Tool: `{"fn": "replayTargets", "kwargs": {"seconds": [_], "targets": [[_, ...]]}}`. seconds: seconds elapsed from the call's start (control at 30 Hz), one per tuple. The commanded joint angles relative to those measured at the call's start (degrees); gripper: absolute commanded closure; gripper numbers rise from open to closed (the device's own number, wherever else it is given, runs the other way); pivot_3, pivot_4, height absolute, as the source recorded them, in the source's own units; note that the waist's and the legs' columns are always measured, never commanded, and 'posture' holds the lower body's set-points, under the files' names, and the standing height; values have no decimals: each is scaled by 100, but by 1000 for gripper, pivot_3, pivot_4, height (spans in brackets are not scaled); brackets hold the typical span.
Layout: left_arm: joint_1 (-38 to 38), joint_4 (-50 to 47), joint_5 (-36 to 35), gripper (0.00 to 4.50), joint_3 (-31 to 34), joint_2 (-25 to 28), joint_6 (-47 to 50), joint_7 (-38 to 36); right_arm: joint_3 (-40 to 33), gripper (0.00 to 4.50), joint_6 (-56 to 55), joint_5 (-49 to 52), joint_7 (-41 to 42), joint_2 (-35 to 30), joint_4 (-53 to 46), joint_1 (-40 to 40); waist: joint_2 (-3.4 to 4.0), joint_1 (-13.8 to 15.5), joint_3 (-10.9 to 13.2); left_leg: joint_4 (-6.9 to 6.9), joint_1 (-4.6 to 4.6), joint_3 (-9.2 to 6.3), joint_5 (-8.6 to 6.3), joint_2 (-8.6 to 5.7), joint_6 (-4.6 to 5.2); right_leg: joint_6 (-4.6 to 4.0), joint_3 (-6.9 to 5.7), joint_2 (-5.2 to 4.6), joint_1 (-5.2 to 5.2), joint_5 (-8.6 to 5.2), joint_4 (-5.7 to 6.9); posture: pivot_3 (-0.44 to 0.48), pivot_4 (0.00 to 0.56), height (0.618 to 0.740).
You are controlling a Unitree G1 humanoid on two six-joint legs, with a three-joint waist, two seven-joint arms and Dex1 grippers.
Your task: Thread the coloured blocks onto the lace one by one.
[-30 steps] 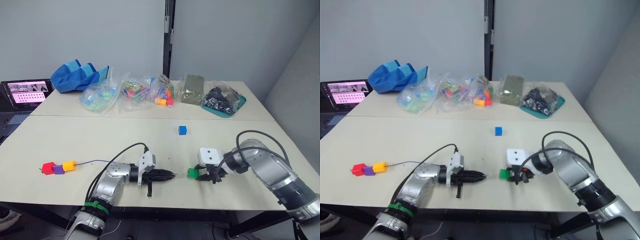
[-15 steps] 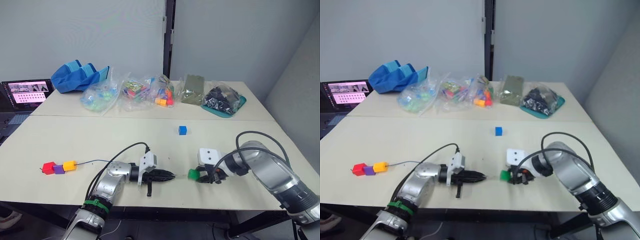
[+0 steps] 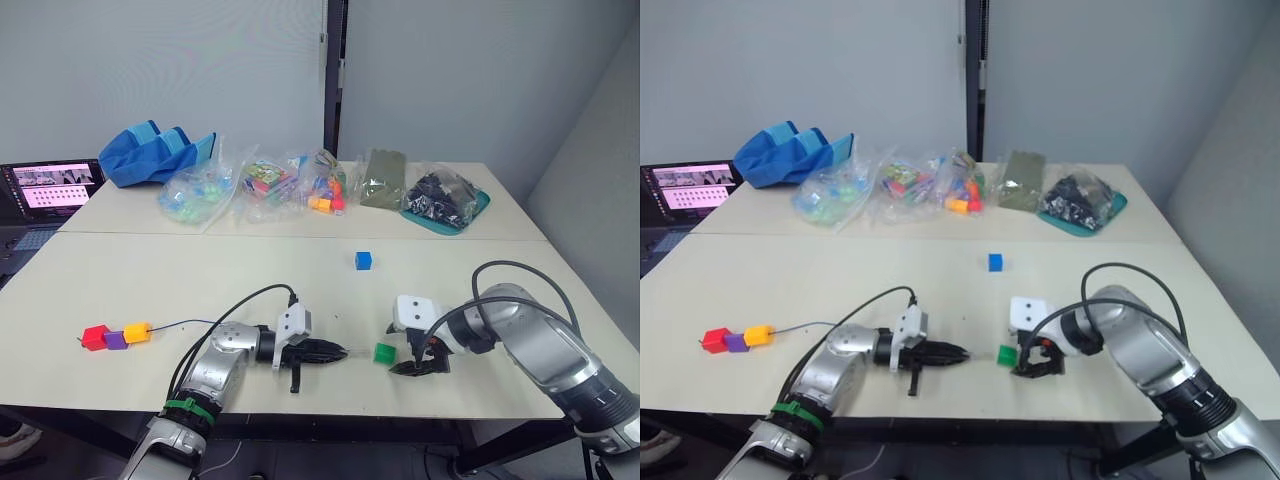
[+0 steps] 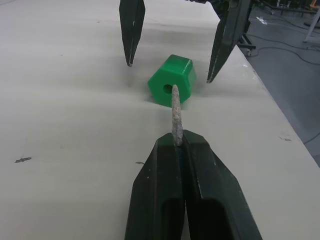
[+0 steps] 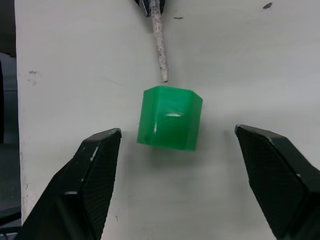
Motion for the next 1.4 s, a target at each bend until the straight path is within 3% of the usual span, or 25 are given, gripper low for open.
{"fn": "replayTargets", "kwargs": {"seconds": [0.03, 0.2, 0.47, 0.5, 1.4], "targets": [[9, 224, 67, 4500, -17, 83, 65, 8, -159, 575, 163, 78, -166, 75, -194, 7, 0, 3, 0, 0, 0, 0, 0, 0, 0, 0, 0, 0, 0, 0, 0, 0, 150, 740], [-47, 269, 69, 4500, -28, 53, 43, 3, -107, 575, 333, 63, -403, 246, -172, 108, 0, 15, 0, 1, 0, 0, 0, 0, 0, 0, 0, 0, 0, 0, 0, 0, 150, 740], [-130, 340, 110, 4500, -95, -35, 6, 8, -39, 3107, 640, 65, -523, 310, -314, 198, 0, 32, 0, 2, 0, 0, 0, 0, 0, 0, 0, 0, 1, 0, 1, 0, 150, 740], [-135, 345, 120, 4500, -107, -48, -1, 7, -43, 3227, 654, 69, -526, 305, -326, 200, 0, 38, 0, 3, 0, 0, 0, 0, 0, 0, 0, 0, 1, 0, 1, 0, 150, 740], [-560, 783, 513, 4500, -478, -656, -284, 25, -1, 3226, 596, 46, -614, 363, -216, 166, -1, 100, 0, 11, -1, 0, 0, -1, 0, 6, -1, -1, 10, 3, -3, 0, 150, 740]]}}
